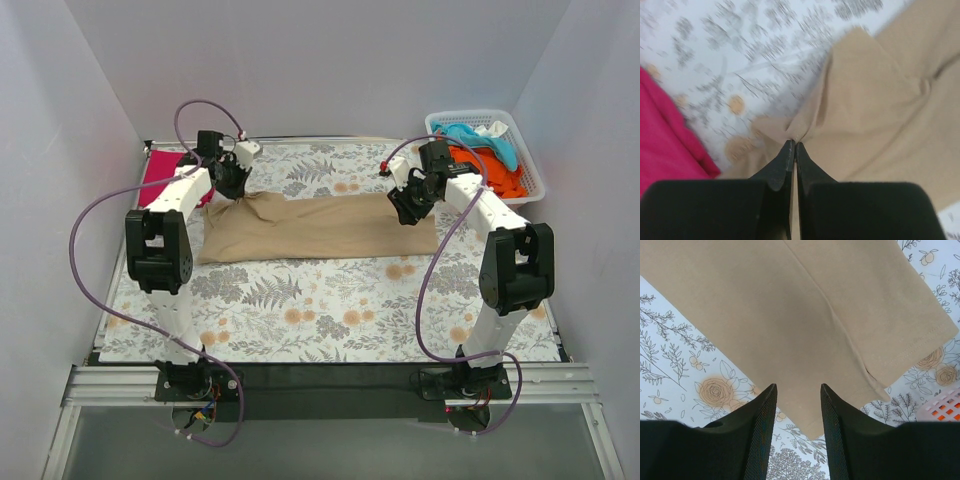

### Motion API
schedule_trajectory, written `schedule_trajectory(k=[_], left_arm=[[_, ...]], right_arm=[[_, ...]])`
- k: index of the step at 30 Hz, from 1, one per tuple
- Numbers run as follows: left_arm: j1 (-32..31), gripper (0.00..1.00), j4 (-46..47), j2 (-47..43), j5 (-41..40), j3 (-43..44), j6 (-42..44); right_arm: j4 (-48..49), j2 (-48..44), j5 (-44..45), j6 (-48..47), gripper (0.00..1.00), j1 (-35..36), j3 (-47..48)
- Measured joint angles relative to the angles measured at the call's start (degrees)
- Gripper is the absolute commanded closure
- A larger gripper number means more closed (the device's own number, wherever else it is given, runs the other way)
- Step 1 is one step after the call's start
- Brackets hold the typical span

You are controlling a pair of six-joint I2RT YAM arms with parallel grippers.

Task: Fold and stack the t-shirts
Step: Fold the tshirt

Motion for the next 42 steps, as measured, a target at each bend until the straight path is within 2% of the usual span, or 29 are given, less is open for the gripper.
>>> schedule_trajectory(k=[10,11,13,16,18,25,33,36,38,40,42], left_arm=[[-2.6,1.00,-0.9,-19.3,1.9,-23.0,5.1],[-3.0,0.88,-0.8,-20.9,2.0,-25.0,5.4],[-3.7,0.78,-0.8,-22.4,1.8,-27.8,5.8],[-4.4,0.69,-2.0,-20.1,1.6,-28.2,5.5],[-4.4,0.66,-2.8,-18.4,1.7,-28.1,5.3],[-3.8,0.67,-7.1,-16.5,3.2,-22.7,2.8],[-3.7,0.67,-4.9,-15.2,3.6,-19.2,-8.5],[-3.5,0.67,-3.8,-14.4,2.5,-20.1,-13.1],[-3.4,0.67,-3.3,-14.6,2.1,-21.2,-15.7],[-3.1,0.67,-3.1,-15.0,1.8,-22.5,-17.9],[-2.6,0.67,-3.3,-15.6,1.5,-23.8,-19.9]], right_arm=[[-0.2,0.2,0.2,0.0,0.58,0.0,0.0],[-0.2,0.2,0.2,0.0,0.58,0.0,0.0],[-0.3,0.3,0.2,0.0,0.57,0.0,0.0],[-0.4,0.8,0.2,0.0,0.56,0.0,0.0],[-0.8,1.1,0.2,0.0,0.55,0.0,0.0],[-1.0,1.6,0.7,-0.3,0.60,-0.2,0.1],[-0.1,10.1,2.2,0.3,0.67,-0.7,3.3],[1.4,13.1,3.9,0.3,0.72,-0.7,2.4],[2.4,13.4,5.0,-0.2,0.80,-0.7,0.8],[4.0,12.1,6.1,-0.7,0.87,-0.5,-1.4],[6.0,9.7,7.1,-1.6,0.87,-0.2,-5.0]])
